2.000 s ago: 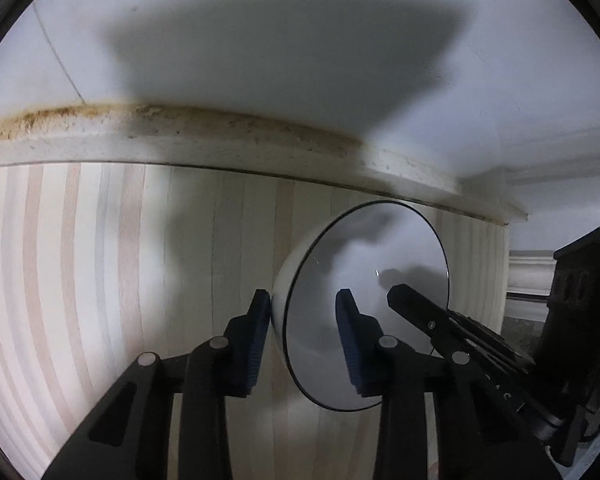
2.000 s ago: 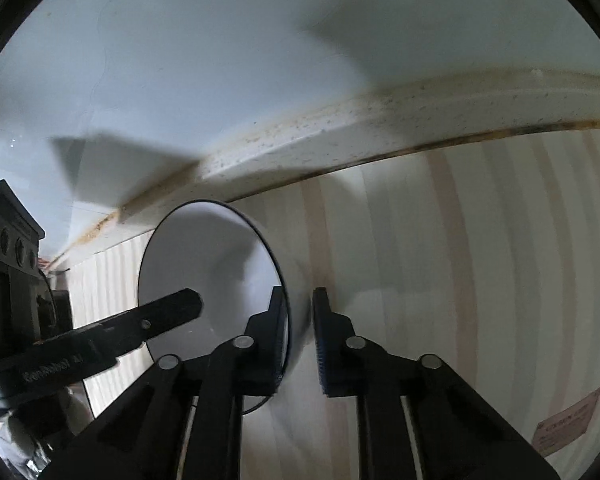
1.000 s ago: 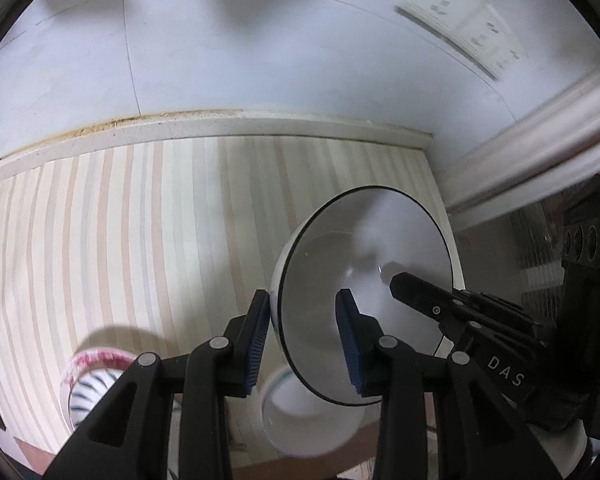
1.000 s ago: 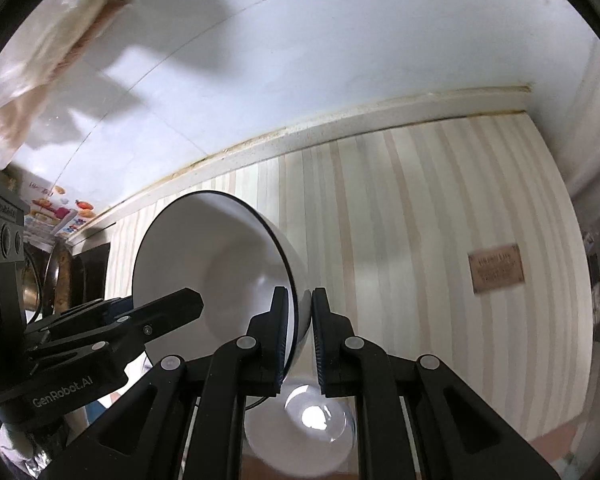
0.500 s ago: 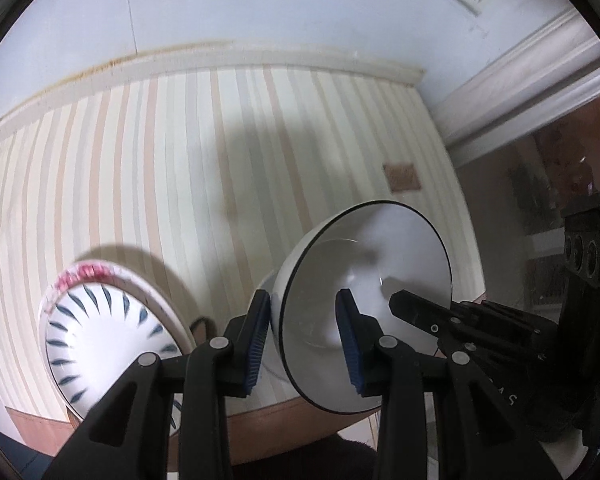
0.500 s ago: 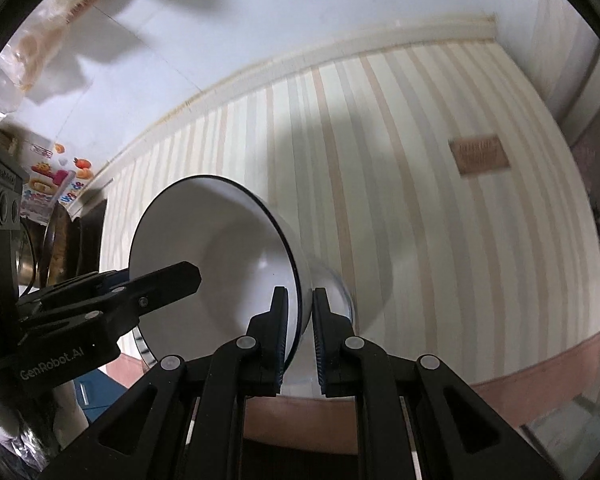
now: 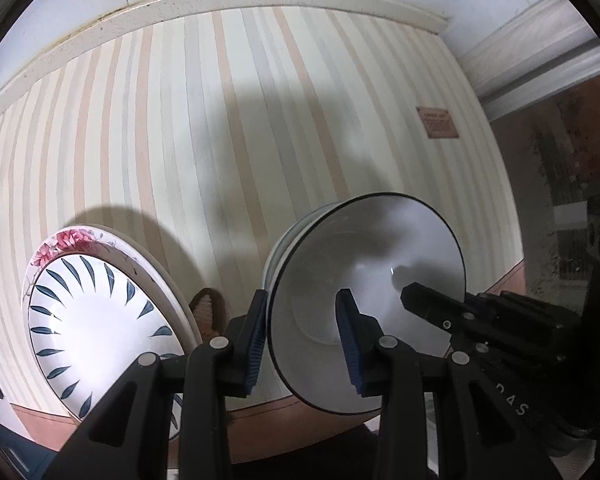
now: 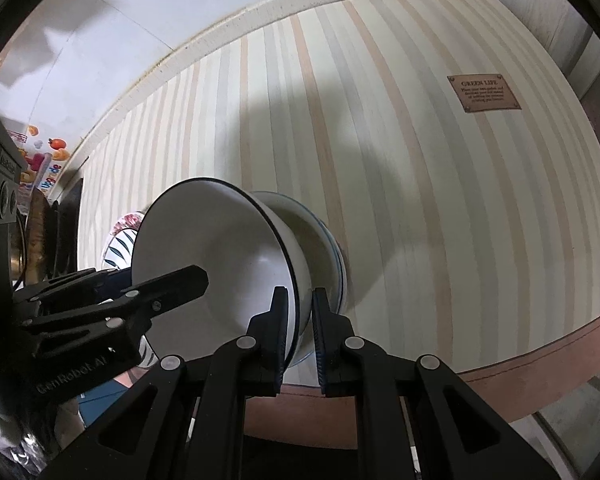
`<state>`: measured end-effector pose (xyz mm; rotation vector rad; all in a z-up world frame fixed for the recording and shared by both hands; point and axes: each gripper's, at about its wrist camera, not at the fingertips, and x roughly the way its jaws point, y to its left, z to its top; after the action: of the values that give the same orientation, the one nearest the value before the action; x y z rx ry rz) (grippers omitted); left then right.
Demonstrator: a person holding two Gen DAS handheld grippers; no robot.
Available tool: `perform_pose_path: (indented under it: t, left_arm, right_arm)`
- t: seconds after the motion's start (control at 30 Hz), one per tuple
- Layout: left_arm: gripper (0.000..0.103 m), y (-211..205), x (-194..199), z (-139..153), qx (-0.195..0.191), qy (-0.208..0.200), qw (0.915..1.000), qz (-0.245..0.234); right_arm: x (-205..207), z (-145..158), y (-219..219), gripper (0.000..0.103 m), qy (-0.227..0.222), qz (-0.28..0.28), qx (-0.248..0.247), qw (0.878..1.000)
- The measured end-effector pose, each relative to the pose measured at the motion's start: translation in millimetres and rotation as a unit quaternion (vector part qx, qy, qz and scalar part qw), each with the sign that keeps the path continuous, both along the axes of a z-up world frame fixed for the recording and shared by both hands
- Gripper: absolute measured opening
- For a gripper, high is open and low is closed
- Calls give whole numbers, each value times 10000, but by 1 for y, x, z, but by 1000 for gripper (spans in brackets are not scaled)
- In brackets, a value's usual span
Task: Organize plates and bowls
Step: 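Carry the black-rimmed bowl and lower it into the nested bowls, then open both tools and lift them off the bowl stack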
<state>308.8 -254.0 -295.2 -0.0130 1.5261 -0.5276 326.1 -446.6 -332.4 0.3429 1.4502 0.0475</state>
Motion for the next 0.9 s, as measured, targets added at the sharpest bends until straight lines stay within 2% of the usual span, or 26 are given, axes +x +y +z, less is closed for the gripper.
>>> perform_pose_path:
  t: [0.3,0.73,0.9]
  left_arm:
    - [31,-10,-6,-3,314,-280,9989,-181]
    - [31,-5,-9,-1,284,-242,9993,-20]
    - [31,1,-16,19,220,-389,9990,-24]
  right_arm:
    - [4,-5,1,14,85,51,-67,9999]
    - [2,4,-4,24,67,-133,-32,9999]
    - [-4,17,-5,24,24,-97,-92,9999]
